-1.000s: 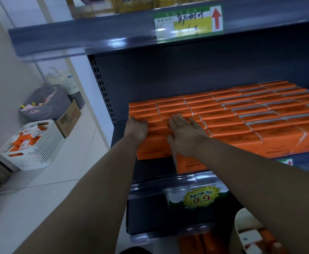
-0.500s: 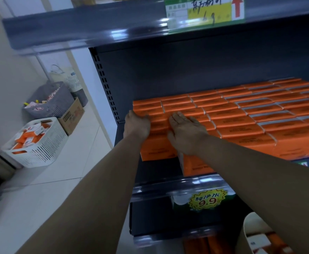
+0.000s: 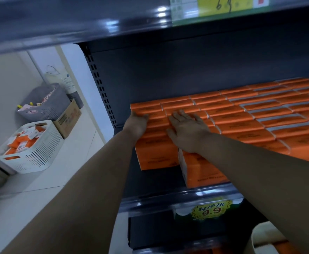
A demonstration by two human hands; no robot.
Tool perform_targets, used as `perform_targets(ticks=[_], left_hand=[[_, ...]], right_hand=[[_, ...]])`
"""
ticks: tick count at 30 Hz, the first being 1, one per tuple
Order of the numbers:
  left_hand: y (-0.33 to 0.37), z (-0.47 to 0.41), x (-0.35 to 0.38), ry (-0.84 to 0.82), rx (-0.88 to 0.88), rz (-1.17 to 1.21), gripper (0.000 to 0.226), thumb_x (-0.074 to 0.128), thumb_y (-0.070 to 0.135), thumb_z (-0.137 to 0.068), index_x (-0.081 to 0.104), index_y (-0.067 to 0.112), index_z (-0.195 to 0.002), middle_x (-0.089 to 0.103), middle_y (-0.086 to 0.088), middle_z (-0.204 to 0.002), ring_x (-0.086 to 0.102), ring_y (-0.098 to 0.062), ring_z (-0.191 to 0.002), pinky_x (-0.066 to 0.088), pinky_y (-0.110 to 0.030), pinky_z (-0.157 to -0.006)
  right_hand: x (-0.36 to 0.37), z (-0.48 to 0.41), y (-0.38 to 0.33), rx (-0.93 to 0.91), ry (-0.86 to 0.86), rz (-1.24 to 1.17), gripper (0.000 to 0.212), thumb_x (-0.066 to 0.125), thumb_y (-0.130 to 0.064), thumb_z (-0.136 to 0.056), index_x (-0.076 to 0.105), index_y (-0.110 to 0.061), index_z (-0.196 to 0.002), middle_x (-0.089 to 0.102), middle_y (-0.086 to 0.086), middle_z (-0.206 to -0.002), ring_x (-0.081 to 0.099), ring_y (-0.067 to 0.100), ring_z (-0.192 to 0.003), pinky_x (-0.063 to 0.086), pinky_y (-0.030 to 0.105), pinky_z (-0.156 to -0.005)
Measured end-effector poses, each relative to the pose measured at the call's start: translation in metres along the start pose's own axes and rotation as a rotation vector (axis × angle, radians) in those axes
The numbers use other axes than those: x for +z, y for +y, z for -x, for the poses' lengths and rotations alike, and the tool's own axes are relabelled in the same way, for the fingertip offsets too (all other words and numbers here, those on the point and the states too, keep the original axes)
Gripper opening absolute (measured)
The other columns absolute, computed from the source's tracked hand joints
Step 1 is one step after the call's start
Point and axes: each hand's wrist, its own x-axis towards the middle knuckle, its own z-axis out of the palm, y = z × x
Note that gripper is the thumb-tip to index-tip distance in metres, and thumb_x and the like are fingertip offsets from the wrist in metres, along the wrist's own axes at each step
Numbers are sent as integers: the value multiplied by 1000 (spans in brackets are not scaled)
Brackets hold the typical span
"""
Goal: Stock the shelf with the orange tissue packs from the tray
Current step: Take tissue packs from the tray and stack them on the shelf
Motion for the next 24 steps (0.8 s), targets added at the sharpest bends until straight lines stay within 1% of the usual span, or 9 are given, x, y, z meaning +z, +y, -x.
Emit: perform_targets(ticks=[4, 8, 11, 13, 17, 18, 21, 22, 24], left_hand=[[-3, 1, 0, 2, 10, -7, 20, 43, 39, -99, 49, 30, -117, 57, 5, -96, 57, -21, -95, 45, -41, -93], [-6, -3, -4, -4, -17, 72, 9, 43, 37, -100, 48, 34, -107, 61, 3, -98, 61, -21, -94, 48, -44, -91], [-7, -2, -5, -11, -13, 80, 13, 42, 36, -101, 46, 30, -111, 61, 4, -96, 59, -13, -82, 45, -37, -82], [-7, -2, -5, 12, 2, 61, 17, 42, 38, -101, 44, 29, -115, 60, 1, -106, 56, -12, -82, 44, -36, -82], [0, -4, -7, 94, 6, 1, 54, 42, 41, -100, 28, 14, -145, 46, -8, -135, 51, -20, -109, 37, -34, -85], [3, -6, -7, 88, -5, -6, 54, 42, 41, -100, 28, 13, -145, 46, -8, -134, 51, -21, -108, 37, -34, -84], [8, -10, -5, 47, -25, 12, 45, 45, 37, -100, 36, 15, -138, 51, -3, -115, 50, -11, -82, 38, -33, -79], [7, -14, -4, 43, -24, 20, 44, 46, 35, -99, 38, 15, -137, 52, -3, -115, 50, -9, -79, 38, -33, -79], [5, -21, -4, 53, -20, 6, 45, 47, 34, -99, 37, 14, -138, 53, -5, -118, 51, -12, -84, 39, -31, -79]], right_hand=[[0, 0, -1, 2, 1, -23, 63, 19, -47, -100, 6, -18, -154, 1, 0, -161, -6, 14, -147, -2, 44, -119], [-3, -5, -1, -7, 14, -49, 62, 20, -45, -100, 4, -19, -154, 1, -1, -161, -4, 13, -147, -1, 41, -120], [-3, -12, -1, -6, 7, -53, 63, 20, -46, -100, 2, -20, -154, 0, -1, -161, -5, 13, -147, -2, 39, -120], [-2, -14, 0, -5, -2, -52, 63, 20, -46, -100, 1, -20, -154, -1, -2, -161, -5, 13, -147, -2, 39, -120], [-3, -8, 0, -15, -13, -46, 62, 19, -45, -100, 0, -20, -154, -2, 0, -161, -6, 14, -147, -1, 40, -120], [-4, -6, 0, -19, -19, -41, 62, 20, -44, -101, 0, -19, -154, -2, 0, -161, -5, 14, -147, -1, 40, -120], [-7, -8, -1, -25, -26, -33, 62, 20, -44, -101, 1, -18, -154, -1, 1, -161, -5, 15, -148, -1, 39, -120], [-7, -10, 0, -25, -17, -35, 62, 21, -44, -101, 2, -18, -154, 0, 1, -161, -4, 15, -148, -1, 39, -119], [-9, -14, 1, -24, -1, -50, 62, 21, -43, -101, 4, -17, -154, 1, 1, -161, -3, 15, -148, -1, 39, -118]])
